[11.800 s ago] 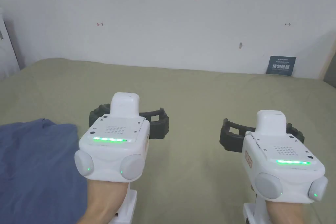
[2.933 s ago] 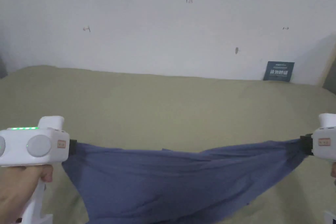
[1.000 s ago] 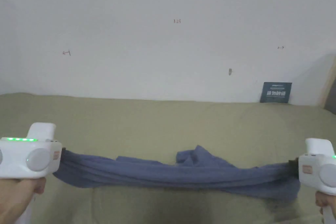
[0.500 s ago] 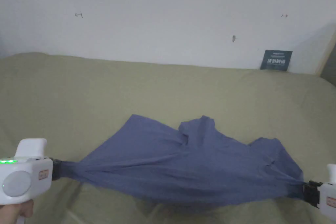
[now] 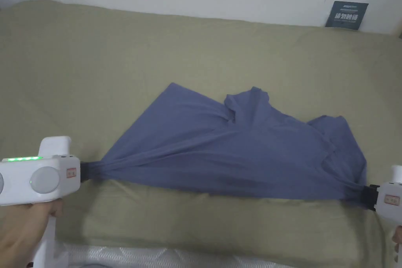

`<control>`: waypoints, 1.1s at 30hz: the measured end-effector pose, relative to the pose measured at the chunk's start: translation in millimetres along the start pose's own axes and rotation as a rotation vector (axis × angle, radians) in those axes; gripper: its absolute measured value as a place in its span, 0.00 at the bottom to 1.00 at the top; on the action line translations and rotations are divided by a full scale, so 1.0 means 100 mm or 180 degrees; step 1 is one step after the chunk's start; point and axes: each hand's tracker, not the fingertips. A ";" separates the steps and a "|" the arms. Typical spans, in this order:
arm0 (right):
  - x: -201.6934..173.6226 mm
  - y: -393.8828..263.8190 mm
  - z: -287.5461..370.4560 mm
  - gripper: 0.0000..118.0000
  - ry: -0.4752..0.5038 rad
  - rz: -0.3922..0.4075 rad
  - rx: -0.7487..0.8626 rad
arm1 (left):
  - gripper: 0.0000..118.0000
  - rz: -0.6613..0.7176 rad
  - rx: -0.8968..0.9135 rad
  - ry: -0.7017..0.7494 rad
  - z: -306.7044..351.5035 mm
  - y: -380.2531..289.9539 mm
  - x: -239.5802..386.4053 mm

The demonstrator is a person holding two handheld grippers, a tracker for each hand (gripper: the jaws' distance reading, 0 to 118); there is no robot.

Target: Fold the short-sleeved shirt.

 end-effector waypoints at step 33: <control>-2.13 -0.61 0.47 0.06 0.0851 0.0708 0.0635 | 0.00 -0.0098 0.0270 -0.0142 0.13 -0.49 -0.43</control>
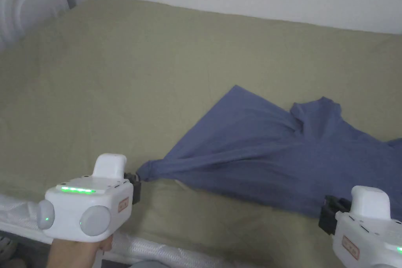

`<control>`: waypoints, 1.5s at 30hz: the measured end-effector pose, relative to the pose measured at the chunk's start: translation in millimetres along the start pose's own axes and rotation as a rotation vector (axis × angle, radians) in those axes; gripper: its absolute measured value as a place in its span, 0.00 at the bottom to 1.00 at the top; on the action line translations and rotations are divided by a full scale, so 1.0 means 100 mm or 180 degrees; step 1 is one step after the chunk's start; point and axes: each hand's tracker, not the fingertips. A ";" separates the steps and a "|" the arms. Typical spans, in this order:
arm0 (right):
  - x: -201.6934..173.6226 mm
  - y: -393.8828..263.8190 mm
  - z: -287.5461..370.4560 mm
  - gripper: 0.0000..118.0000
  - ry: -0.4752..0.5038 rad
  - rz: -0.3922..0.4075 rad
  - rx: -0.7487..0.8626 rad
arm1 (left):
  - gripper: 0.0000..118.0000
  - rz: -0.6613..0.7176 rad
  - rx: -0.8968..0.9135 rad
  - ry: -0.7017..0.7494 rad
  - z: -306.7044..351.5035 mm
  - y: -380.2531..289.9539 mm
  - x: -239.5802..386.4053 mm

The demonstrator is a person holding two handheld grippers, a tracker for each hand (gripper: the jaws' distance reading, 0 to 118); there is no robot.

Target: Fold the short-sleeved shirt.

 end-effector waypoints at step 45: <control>1.74 1.71 -2.52 0.83 -0.0441 0.0468 -0.1454 | 0.03 0.0231 -0.0324 -0.0028 -0.67 0.47 0.31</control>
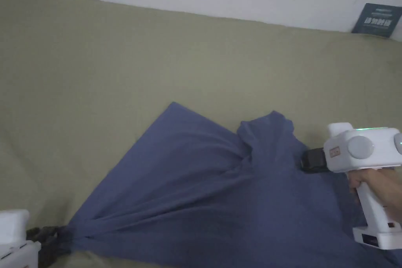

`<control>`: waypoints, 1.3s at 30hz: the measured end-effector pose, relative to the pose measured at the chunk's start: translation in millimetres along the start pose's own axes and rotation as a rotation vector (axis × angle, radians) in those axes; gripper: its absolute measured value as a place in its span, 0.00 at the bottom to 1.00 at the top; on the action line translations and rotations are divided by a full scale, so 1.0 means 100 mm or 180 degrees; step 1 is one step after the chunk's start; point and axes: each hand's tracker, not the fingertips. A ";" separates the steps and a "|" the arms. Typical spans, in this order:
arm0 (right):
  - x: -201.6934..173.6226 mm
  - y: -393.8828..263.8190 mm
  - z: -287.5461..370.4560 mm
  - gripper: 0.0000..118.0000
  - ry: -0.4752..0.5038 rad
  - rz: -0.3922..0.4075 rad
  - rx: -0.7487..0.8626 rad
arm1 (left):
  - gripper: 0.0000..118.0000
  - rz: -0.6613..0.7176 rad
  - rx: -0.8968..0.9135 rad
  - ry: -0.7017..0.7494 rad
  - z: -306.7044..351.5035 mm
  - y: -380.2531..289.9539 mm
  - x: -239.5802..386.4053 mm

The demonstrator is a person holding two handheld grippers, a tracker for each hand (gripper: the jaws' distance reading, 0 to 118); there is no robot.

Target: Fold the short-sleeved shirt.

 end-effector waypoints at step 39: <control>0.68 -0.43 4.73 0.08 -0.0592 -0.0640 0.2693 | 0.03 -0.0529 0.1544 -0.0034 2.53 2.38 1.11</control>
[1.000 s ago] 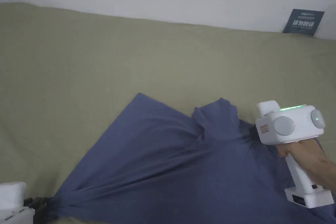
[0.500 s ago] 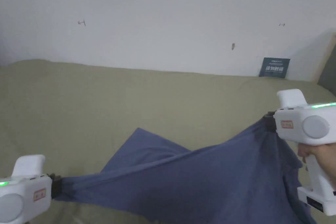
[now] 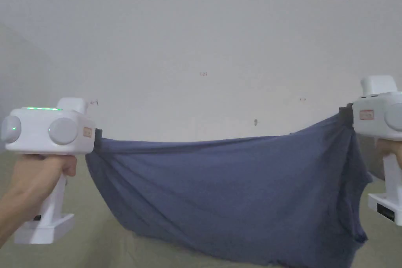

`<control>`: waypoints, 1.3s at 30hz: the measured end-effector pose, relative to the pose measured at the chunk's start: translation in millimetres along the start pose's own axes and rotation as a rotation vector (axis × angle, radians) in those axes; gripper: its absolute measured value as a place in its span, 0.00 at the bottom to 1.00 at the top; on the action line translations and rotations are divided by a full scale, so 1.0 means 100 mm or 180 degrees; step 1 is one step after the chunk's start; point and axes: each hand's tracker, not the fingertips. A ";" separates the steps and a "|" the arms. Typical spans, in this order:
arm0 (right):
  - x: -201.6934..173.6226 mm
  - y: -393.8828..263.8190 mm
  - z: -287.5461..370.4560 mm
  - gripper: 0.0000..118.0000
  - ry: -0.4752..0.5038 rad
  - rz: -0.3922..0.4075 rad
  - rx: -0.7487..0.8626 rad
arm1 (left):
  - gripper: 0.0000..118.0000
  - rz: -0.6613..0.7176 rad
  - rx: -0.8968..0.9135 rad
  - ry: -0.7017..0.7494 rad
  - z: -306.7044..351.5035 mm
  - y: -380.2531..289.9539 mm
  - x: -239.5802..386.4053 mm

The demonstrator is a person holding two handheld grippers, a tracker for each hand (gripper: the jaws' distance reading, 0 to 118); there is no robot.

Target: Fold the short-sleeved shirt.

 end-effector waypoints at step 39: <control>-0.38 1.82 -2.34 0.08 -0.0332 -0.0145 0.0406 | 0.03 -0.0341 0.0384 0.0969 -2.04 2.26 0.35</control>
